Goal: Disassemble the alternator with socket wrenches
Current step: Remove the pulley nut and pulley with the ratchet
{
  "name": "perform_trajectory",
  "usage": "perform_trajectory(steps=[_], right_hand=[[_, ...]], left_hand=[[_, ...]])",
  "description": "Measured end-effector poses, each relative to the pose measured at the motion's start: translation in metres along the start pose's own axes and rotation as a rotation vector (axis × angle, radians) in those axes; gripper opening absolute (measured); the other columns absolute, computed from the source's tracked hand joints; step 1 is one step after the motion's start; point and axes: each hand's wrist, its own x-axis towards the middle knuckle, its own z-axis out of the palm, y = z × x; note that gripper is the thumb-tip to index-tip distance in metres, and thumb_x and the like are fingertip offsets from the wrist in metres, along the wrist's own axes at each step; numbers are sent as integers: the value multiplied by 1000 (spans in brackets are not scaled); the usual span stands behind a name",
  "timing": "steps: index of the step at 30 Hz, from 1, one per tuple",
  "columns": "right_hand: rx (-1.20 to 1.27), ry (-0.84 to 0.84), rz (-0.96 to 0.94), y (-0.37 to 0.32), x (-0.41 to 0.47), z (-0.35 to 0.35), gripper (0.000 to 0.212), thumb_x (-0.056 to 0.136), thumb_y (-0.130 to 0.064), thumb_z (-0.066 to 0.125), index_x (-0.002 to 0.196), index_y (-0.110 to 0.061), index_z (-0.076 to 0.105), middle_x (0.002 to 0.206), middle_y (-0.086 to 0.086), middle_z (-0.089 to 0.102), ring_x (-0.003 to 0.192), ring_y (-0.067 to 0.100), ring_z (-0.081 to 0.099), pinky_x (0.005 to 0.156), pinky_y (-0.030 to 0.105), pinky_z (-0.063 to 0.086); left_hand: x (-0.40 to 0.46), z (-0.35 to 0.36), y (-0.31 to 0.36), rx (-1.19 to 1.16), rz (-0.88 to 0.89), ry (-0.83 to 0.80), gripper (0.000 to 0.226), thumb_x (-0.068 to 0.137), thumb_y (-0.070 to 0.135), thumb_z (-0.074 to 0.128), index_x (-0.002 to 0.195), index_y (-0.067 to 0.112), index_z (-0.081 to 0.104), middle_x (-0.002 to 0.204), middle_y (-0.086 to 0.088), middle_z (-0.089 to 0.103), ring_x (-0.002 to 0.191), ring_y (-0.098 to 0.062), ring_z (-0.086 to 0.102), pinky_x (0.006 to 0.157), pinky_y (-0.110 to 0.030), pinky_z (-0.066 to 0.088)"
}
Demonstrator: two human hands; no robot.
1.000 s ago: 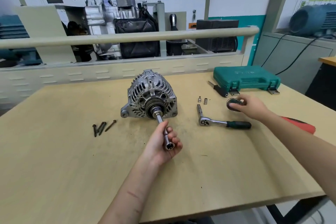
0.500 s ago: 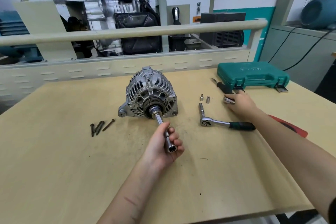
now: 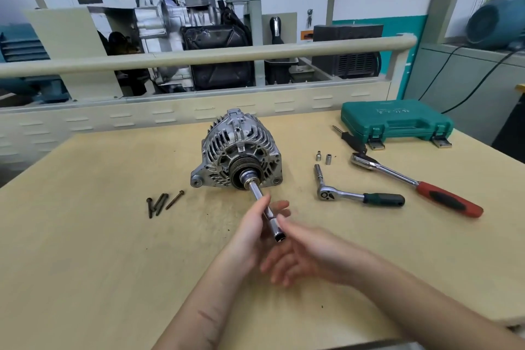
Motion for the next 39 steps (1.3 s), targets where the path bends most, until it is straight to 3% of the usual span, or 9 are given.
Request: perform_trajectory(steps=[7, 11, 13, 19, 24, 29, 34, 37, 39], right_hand=[[495, 187, -38, 1, 13, 31, 26, 94, -27, 43, 75, -11, 51, 46, -4, 50, 31, 5, 38, 30, 13, 28], [252, 343, -126, -5, 20, 36, 13, 91, -17, 44, 83, -9, 49, 40, -8, 37, 27, 5, 21, 30, 12, 14], [83, 421, -166, -4, 20, 37, 9, 90, -16, 45, 88, -8, 50, 39, -9, 34, 28, 6, 21, 32, 12, 14], [-101, 501, -244, 0, 23, 42, 23, 91, -24, 53, 71, -17, 44, 42, -9, 36, 30, 3, 27, 31, 14, 21], [103, 449, -261, 0, 32, 49, 11, 93, -17, 50, 84, -11, 48, 60, 4, 40, 29, 5, 26, 32, 13, 18], [130, 472, -228, -3, 30, 40, 23, 98, -29, 40, 85, -11, 48, 54, 0, 41, 29, 5, 22, 34, 12, 16], [-635, 635, -328, -5, 16, 16, 20, 94, -24, 44, 75, -23, 48, 58, -6, 42, 47, 8, 37, 49, 27, 30], [-1340, 793, -309, 3, 16, 11, 31, 94, -35, 38, 125, -35, 44, 90, -5, 57, 82, 19, 55, 60, 30, 31], [-1223, 781, -393, 5, 18, 9, 34, 94, -37, 40, 128, -34, 44, 91, -7, 59, 82, 14, 57, 62, 28, 36]], left_hand=[[7, -41, 41, 469, 121, 117, 48, 88, 55, 42, 80, 11, 60, 80, -5, 66, 73, -18, 64, 70, -29, 52], [20, -86, 85, 575, 665, 529, 44, 86, 51, 53, 75, 9, 63, 70, -4, 64, 68, -21, 59, 59, -28, 44], [35, -101, 110, 656, 805, 602, 46, 83, 54, 57, 100, 11, 61, 99, -6, 63, 91, -18, 56, 74, -29, 42], [99, -84, 170, 867, 579, 199, 88, 71, 66, 59, 140, 19, 33, 145, -8, 36, 131, -23, 36, 103, -37, 31], [120, -62, 173, 870, 347, -46, 77, 45, 70, 64, 104, 20, 65, 85, 0, 74, 71, -15, 70, 55, -20, 51], [124, -72, 167, 820, 413, 22, 50, 59, 63, 68, 86, 21, 68, 71, 1, 73, 65, -16, 70, 54, -22, 50], [115, -82, 163, 847, 450, 85, 48, 65, 65, 65, 88, 23, 69, 77, -1, 74, 72, -19, 70, 66, -28, 53], [114, -81, 158, 760, 452, 96, 50, 62, 65, 66, 86, 21, 69, 69, 2, 73, 63, -14, 70, 51, -19, 49], [114, -78, 158, 726, 430, 113, 51, 63, 64, 67, 88, 20, 69, 70, 2, 73, 63, -14, 70, 51, -19, 49]])
